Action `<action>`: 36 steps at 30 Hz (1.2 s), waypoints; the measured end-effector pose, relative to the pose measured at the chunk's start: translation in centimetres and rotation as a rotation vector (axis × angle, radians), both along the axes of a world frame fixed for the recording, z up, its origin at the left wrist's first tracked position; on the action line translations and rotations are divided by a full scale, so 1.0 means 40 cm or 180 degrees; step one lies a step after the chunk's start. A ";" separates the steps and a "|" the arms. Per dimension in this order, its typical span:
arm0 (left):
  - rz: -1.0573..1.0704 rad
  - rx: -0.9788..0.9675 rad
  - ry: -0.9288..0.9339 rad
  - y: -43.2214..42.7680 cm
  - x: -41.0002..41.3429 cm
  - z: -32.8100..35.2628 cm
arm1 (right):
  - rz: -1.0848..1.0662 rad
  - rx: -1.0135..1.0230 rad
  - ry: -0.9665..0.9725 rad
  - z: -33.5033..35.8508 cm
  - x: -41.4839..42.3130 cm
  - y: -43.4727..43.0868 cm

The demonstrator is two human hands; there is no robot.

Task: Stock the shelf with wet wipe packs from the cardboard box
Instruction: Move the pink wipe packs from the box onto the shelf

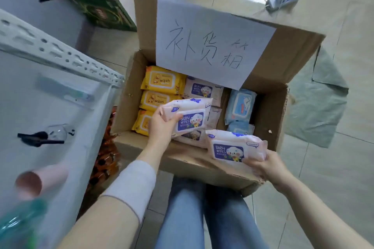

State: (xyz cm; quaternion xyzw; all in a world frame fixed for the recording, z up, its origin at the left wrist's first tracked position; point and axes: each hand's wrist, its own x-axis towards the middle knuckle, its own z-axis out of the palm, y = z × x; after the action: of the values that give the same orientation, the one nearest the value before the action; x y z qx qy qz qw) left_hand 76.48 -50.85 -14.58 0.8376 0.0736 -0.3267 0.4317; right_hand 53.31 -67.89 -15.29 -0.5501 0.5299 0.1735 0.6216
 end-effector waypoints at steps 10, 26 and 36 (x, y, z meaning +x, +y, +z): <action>0.1249 -0.0650 -0.1622 0.444 -0.044 0.703 | 0.0866 0.0152 -0.1594 0.475 0.182 0.130; 0.3049 -0.1396 -0.3186 1.393 -0.232 1.188 | 0.2615 0.0584 -0.3026 1.040 0.518 0.951; 0.3584 -0.1348 -0.2707 1.912 -0.185 1.065 | 0.2966 0.0776 -0.2964 1.025 0.740 1.452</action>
State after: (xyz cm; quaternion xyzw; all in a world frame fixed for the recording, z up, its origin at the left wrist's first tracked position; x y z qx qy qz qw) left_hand 69.09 25.62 28.01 0.6260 0.2540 0.2902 0.6777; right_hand 82.92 -9.80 25.70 -0.6647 -0.1100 0.2269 0.7032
